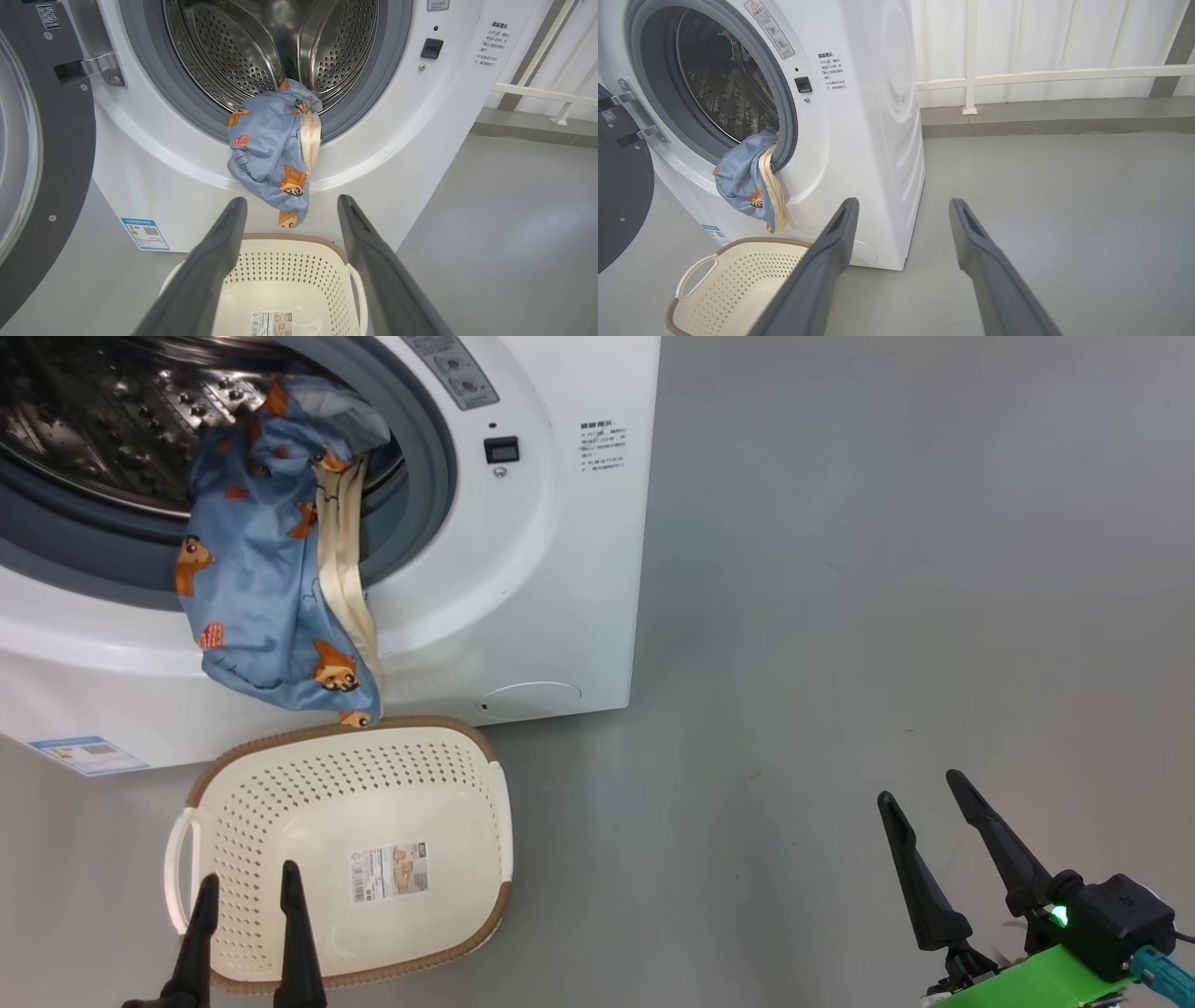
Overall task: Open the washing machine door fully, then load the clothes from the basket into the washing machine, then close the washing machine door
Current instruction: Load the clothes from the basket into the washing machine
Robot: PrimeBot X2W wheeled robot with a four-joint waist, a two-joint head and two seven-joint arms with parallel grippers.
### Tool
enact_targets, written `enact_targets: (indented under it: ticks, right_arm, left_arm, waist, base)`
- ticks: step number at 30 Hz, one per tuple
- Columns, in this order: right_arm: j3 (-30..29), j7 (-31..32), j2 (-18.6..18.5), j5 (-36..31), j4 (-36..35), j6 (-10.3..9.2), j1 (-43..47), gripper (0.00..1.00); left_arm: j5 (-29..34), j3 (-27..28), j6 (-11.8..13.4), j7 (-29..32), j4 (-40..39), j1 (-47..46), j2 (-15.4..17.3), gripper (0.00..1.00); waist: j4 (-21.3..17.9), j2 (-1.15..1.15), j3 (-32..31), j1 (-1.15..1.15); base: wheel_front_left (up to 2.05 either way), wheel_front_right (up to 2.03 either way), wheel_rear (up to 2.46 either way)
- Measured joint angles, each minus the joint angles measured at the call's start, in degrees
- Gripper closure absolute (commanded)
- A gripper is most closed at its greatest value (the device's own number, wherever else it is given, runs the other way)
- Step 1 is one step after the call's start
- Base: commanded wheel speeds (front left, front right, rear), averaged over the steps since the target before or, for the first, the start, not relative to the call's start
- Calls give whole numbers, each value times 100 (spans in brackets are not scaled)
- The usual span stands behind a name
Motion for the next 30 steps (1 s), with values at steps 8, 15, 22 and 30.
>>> enact_targets:
  ticks: [8, 15, 22, 30]
  right_arm:
    - [0, 0, -1, 0, -34, 0, -4, 0]
    - [-4, 0, -4, 3, -68, 0, -57, 0]
    - [-69, 0, -7, 10, -144, 0, -203, 0]
    - [-132, 0, -7, 54, -249, 0, -512, 0]
  left_arm:
    - [-8, -24, 1, 2, 91, -116, 19, 0]
    - [-58, -23, 1, 58, 301, -506, 77, 0]
    - [-190, -29, -16, 104, 731, -1054, 91, 0]
    - [-286, -38, -176, 126, 1596, -2100, 170, 0]
  waist:
    - [5, 0, 150, 0]
    - [-31, 0, 394, 0]
    - [-76, 0, 730, 0]
    - [-155, 0, 1249, 1]
  base:
    - [0, 0, 0]
    - [0, 0, 0]
    - [0, 0, 0]
    - [0, 0, 0]
